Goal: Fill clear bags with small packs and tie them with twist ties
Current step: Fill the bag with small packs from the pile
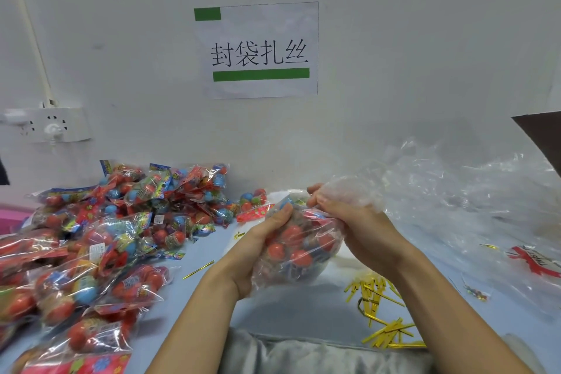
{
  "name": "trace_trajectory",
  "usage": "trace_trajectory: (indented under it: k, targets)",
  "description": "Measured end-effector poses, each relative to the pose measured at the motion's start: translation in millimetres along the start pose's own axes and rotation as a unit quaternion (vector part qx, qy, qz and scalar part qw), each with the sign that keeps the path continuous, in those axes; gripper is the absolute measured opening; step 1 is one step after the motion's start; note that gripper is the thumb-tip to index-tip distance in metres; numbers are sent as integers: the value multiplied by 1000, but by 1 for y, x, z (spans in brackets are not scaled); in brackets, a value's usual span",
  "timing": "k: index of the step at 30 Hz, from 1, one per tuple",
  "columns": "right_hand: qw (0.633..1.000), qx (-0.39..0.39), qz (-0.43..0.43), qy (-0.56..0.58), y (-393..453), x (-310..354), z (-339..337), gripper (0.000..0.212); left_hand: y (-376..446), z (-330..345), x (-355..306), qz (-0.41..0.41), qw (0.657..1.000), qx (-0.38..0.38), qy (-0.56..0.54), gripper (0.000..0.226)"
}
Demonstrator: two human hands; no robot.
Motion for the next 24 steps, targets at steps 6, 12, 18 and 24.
trace_trajectory:
  k: [6,12,18,24]
  targets:
    - [998,53,-18,4,-1,1,-4,22,-4,2,-7,-31,998,54,-30,78]
    - [988,-119,70,67,6,2,0,15,3,-2,7,-66,997,40,-30,85]
    - [915,-274,153,252,8,5,-6,7,16,4,15,77,992,-71,71,34]
    - [893,-275,176,309,6,5,-2,25,7,8,19,167,961,57,211,65]
Point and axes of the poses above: each hand's wrist, its own y-axis towards the middle knuckle, its own z-axis out of the palm, x = y × z, the point moved 1 cm from there along y, towards the middle knuckle, and after that the axes turned 3 degrees about z, right-handed, at the moved point
